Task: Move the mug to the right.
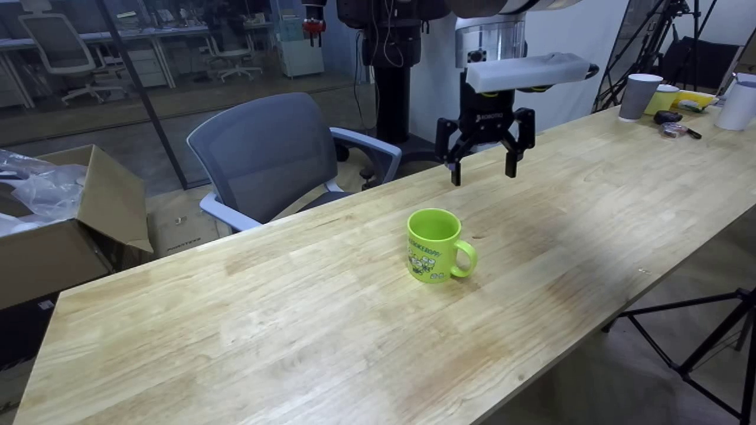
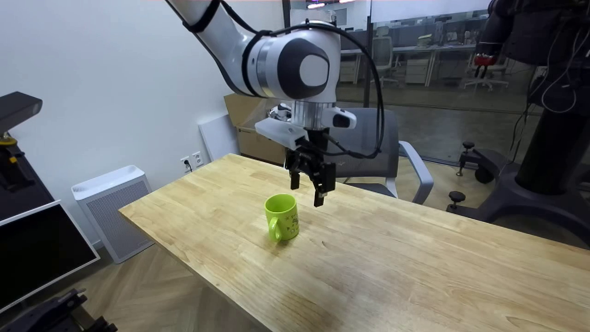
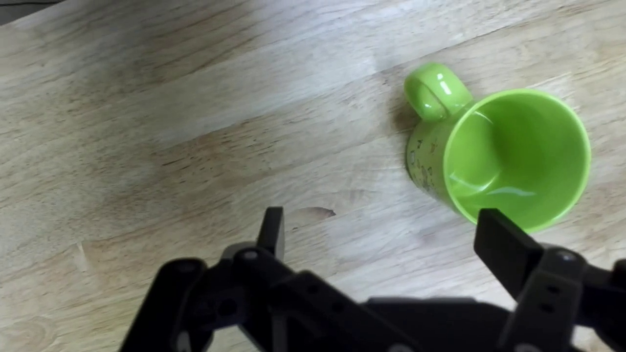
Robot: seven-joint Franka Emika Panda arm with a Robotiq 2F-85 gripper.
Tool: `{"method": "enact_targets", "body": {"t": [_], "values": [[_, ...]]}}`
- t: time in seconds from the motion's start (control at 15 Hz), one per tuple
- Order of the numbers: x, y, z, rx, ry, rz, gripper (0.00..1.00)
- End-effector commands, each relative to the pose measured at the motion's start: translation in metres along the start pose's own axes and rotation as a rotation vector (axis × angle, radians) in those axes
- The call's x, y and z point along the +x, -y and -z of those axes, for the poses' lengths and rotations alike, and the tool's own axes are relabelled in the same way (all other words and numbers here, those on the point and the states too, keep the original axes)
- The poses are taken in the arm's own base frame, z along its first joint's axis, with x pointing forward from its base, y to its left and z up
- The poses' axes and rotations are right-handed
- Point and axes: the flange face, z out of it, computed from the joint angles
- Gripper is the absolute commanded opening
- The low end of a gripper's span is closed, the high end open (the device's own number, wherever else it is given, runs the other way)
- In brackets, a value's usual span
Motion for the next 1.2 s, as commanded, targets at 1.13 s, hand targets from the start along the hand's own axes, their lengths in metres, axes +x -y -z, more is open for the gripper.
{"method": "enact_targets", "body": {"t": [1.13], "values": [[-0.028, 0.052, -0.022, 0.003, -0.022, 0.081, 1.00]]}}
